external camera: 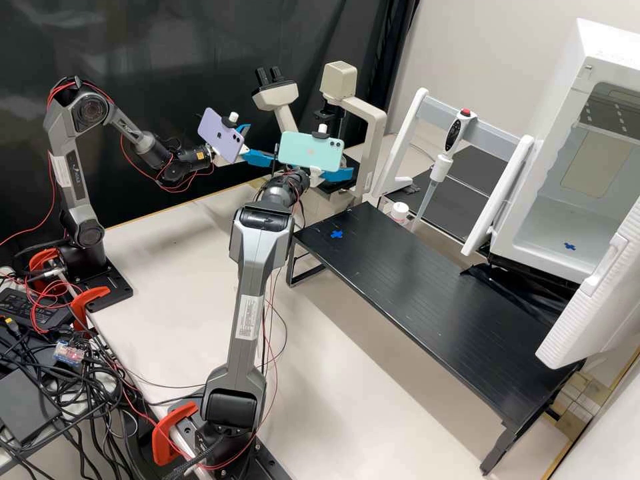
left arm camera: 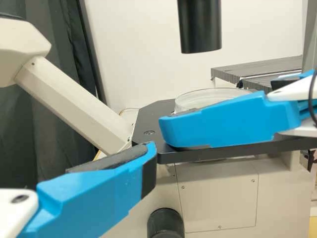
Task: Move the petri dish to the bench
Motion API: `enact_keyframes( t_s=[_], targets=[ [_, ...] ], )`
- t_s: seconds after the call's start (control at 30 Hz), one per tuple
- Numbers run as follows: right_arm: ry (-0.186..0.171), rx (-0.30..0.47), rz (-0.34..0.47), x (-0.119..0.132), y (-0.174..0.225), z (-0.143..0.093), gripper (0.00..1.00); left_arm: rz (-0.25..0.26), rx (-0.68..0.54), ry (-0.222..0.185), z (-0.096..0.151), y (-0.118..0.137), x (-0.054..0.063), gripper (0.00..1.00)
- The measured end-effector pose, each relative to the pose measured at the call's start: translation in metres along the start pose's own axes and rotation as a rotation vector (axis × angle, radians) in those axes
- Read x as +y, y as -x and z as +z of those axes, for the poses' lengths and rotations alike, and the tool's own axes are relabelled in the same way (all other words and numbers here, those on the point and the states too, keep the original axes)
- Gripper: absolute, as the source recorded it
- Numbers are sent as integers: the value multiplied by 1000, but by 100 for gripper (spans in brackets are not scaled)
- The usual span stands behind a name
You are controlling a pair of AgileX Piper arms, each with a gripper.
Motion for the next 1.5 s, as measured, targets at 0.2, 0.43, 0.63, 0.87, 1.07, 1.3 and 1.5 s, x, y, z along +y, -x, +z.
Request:
enact_keyframes(
  t_s=[0.2, 0.43, 0.63, 0.87, 1.07, 1.3, 1.5],
  targets=[
    [29, -3, 10, -2, 2, -3, 100, 0, 0, 0, 0, 0, 0, 100],
    [23, -14, 7, -4, 3, -9, 100, 0, 0, 0, 0, 0, 0, 100],
    [17, -35, -4, -10, -2, -7, 0, 0, 0, 0, 0, 0, 0, 100],
    [0, -47, -27, -16, -5, -4, 0, 0, 0, 0, 0, 0, 0, 100],
    [-6, -48, -43, -18, -7, -2, 0, 0, 0, 0, 0, 0, 0, 100],
    [-20, -46, -49, -18, -7, -2, 0, 0, 0, 0, 0, 0, 0, 100],
    [-30, -51, -51, -19, -7, 0, 0, 0, 0, 0, 0, 0, 0, 100]
  ],
)
